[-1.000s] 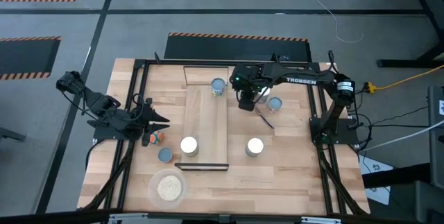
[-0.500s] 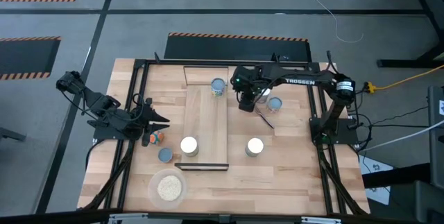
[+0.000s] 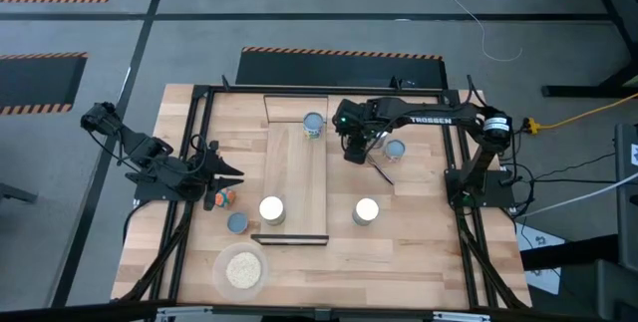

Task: Pick and place cans onto a shelf
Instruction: Put the large canned oranges on the shelf

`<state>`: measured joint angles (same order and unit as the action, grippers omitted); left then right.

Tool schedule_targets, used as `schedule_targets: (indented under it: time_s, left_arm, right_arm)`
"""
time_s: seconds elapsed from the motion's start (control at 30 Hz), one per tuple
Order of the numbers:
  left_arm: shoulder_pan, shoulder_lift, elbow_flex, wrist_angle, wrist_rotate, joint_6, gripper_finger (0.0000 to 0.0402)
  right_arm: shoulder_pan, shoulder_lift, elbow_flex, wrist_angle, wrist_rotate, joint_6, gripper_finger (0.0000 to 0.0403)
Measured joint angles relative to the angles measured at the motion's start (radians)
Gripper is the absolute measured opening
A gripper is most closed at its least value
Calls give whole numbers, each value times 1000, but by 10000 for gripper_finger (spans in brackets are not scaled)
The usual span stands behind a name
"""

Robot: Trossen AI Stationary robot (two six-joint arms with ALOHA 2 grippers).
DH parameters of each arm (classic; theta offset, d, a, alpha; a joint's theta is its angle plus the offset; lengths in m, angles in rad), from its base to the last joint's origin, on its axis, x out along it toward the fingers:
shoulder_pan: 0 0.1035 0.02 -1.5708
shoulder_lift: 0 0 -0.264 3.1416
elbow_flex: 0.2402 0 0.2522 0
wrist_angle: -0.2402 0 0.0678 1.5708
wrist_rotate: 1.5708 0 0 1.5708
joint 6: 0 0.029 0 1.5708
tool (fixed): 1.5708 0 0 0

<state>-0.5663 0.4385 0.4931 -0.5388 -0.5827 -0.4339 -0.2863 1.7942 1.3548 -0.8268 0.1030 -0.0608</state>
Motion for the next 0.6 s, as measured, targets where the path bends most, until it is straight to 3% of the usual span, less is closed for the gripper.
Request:
schedule_targets:
  time_s: [0.2, 0.47, 0.6]
  left_arm:
    - [0, 0, 0, 0, 0, 0, 85]
    - [0, 0, 0, 0, 0, 0, 85]
    - [0, 0, 0, 0, 0, 0, 85]
  right_arm:
    - [1, 1, -1, 2, 24, 0, 98]
    - [-1, 2, -1, 3, 41, -2, 15]
    - [-1, 2, -1, 10, 41, -4, 9]
